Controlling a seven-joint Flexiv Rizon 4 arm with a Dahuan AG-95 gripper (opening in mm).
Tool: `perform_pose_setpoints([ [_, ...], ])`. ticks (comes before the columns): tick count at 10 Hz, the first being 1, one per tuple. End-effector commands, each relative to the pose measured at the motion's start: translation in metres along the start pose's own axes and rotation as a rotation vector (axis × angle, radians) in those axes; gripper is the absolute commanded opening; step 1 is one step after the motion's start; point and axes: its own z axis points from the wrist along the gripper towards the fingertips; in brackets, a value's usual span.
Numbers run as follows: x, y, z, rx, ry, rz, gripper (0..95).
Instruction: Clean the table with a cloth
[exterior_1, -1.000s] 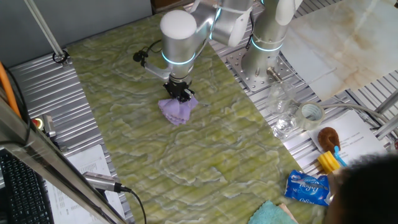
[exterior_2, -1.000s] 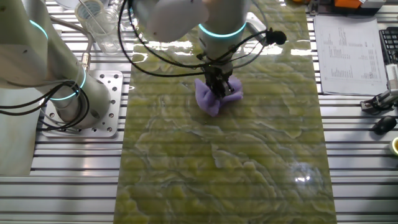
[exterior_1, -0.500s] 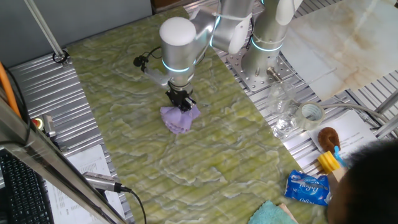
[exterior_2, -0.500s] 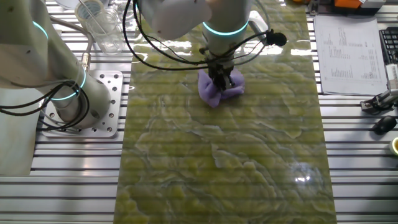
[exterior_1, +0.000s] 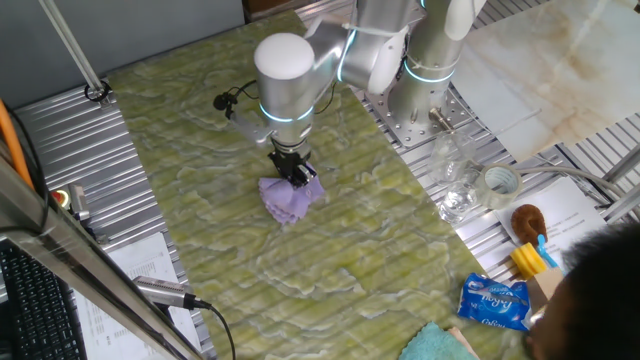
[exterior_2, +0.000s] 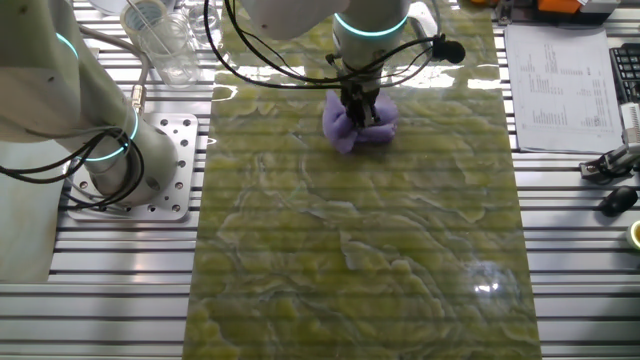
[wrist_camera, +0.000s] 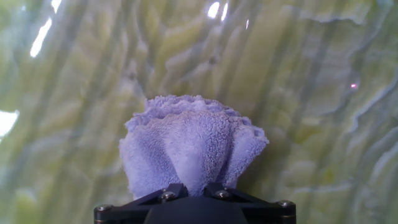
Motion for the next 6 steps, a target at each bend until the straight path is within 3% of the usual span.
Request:
perform_pose_setpoints([
  [1, -0.001, 0.004, -0.001, -0.022, 0.013, 0.037, 0.0],
  [4, 0.000, -0.001, 0.000, 0.001, 0.025, 0.008, 0.0],
  [6, 0.006, -0.016, -0.004, 0.020, 0.044, -0.045, 0.0],
])
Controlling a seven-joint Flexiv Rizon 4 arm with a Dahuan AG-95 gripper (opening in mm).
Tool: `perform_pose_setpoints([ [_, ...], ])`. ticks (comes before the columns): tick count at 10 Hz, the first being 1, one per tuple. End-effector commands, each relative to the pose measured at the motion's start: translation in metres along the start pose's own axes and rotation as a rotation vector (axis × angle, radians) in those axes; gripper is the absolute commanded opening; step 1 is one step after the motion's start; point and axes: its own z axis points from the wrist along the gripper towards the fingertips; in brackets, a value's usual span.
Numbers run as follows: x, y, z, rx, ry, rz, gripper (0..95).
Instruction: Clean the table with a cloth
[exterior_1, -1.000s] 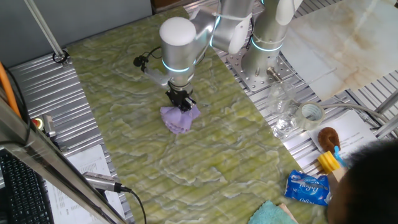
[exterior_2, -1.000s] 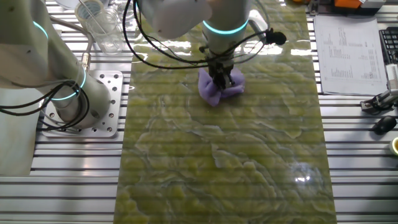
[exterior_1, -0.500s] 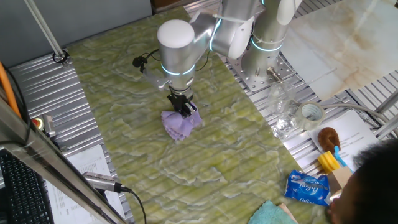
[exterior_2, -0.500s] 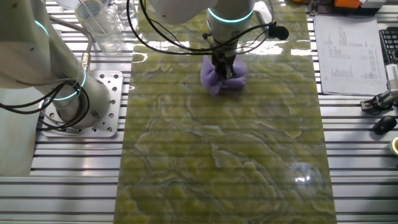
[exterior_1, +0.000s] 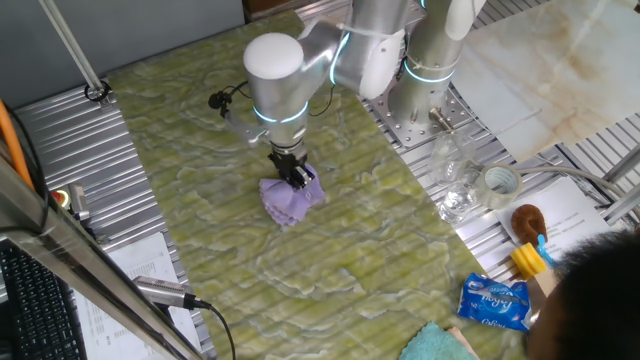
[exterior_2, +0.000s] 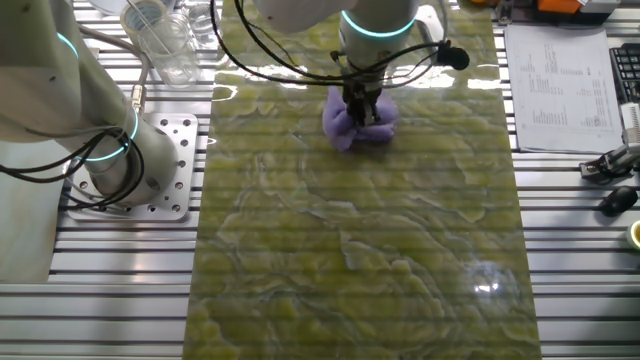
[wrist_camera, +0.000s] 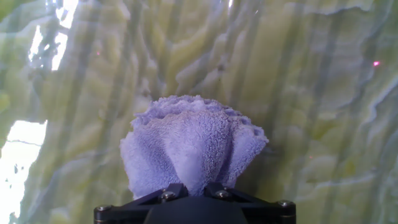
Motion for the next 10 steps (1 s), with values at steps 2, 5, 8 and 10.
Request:
perform_pose_setpoints([
  [2, 0.015, -0.021, -0.005, 0.035, 0.020, -0.106, 0.0],
  [5, 0.032, -0.042, -0.007, 0.076, 0.049, -0.185, 0.0],
  [8, 0.055, -0.062, -0.009, 0.115, 0.071, -0.268, 0.0],
  [10, 0.072, -0.076, -0.015, 0.141, 0.090, -0.328, 0.0],
])
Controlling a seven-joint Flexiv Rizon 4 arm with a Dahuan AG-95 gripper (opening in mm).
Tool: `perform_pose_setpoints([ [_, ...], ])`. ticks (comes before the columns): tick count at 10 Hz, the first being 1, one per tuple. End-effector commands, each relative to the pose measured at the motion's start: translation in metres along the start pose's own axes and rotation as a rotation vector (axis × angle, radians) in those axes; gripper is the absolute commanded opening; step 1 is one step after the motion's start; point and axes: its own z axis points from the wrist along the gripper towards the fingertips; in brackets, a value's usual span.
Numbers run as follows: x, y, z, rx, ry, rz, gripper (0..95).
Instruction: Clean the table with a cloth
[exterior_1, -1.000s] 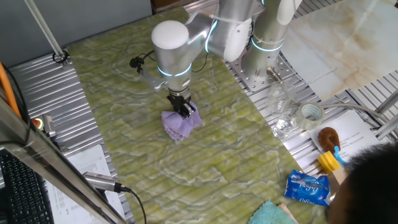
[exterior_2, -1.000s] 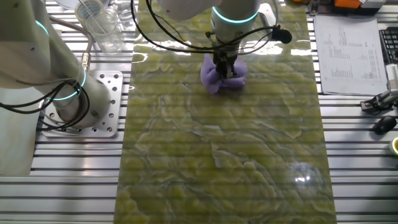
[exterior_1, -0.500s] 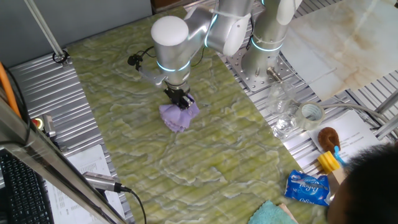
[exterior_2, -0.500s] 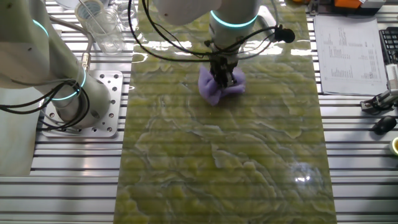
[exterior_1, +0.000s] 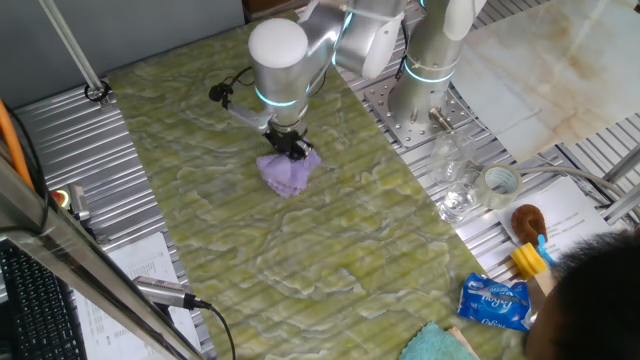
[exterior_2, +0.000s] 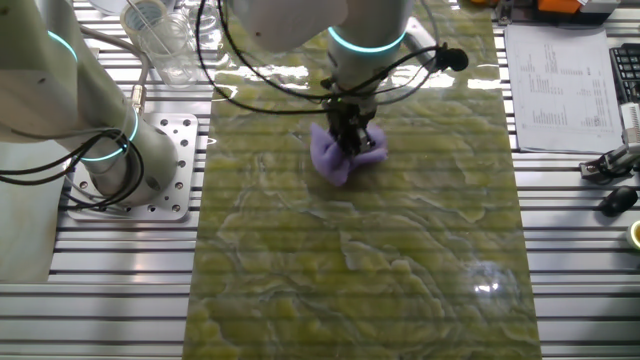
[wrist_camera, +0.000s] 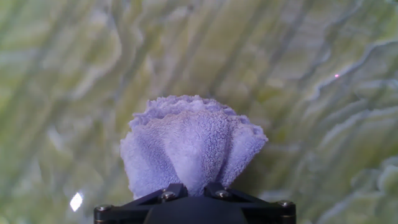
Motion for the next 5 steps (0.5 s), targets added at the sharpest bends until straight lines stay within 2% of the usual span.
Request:
perform_pose_setpoints([
  [1, 0.028, -0.011, -0.004, 0.030, 0.026, -0.078, 0.0],
  [2, 0.037, -0.014, -0.006, 0.038, 0.033, -0.098, 0.0],
  [5, 0.048, -0.017, -0.009, 0.041, 0.040, -0.123, 0.0],
])
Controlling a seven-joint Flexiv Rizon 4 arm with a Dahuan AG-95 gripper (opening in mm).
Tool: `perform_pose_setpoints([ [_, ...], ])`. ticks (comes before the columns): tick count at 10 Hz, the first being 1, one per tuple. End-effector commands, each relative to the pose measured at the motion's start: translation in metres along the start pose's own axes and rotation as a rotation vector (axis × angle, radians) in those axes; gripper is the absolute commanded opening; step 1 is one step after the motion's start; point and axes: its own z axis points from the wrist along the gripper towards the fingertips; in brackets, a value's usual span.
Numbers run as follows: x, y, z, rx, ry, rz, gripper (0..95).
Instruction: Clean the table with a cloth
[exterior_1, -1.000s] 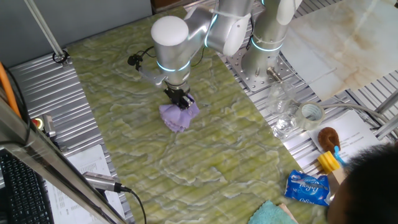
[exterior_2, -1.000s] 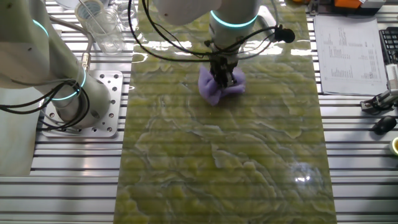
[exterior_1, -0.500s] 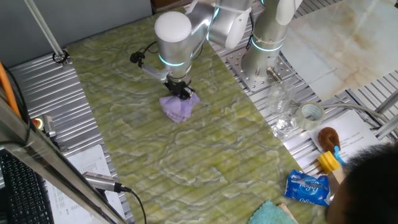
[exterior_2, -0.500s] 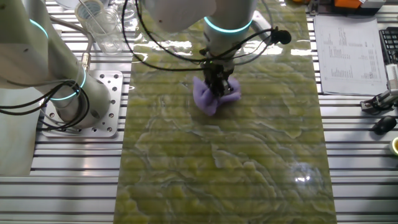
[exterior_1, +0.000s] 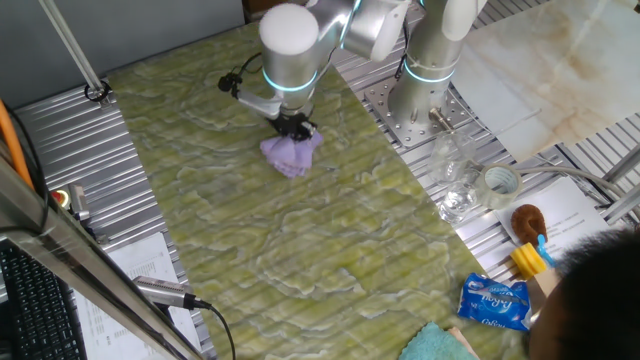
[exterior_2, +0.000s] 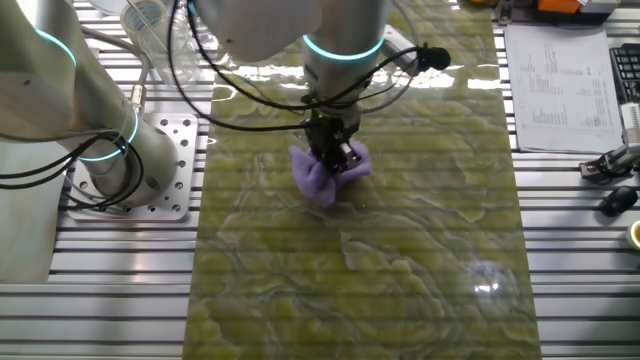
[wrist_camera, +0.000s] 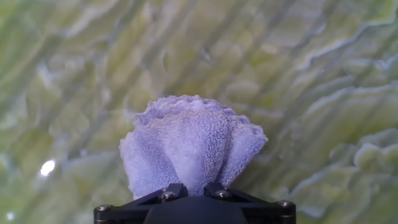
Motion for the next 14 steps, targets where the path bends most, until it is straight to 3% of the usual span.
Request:
perform_pose_setpoints([
  [1, 0.010, -0.003, -0.005, -0.015, -0.004, -0.030, 0.0],
  [4, 0.015, -0.006, -0.020, -0.032, 0.020, -0.068, 0.0],
  [5, 0.019, -0.007, -0.026, -0.047, 0.042, -0.094, 0.0],
  [8, 0.030, -0.006, -0.029, -0.092, 0.088, -0.148, 0.0],
  [12, 0.042, -0.017, -0.029, -0.093, 0.122, -0.199, 0.0],
  [14, 0.041, -0.016, -0.028, -0.084, 0.106, -0.170, 0.0],
])
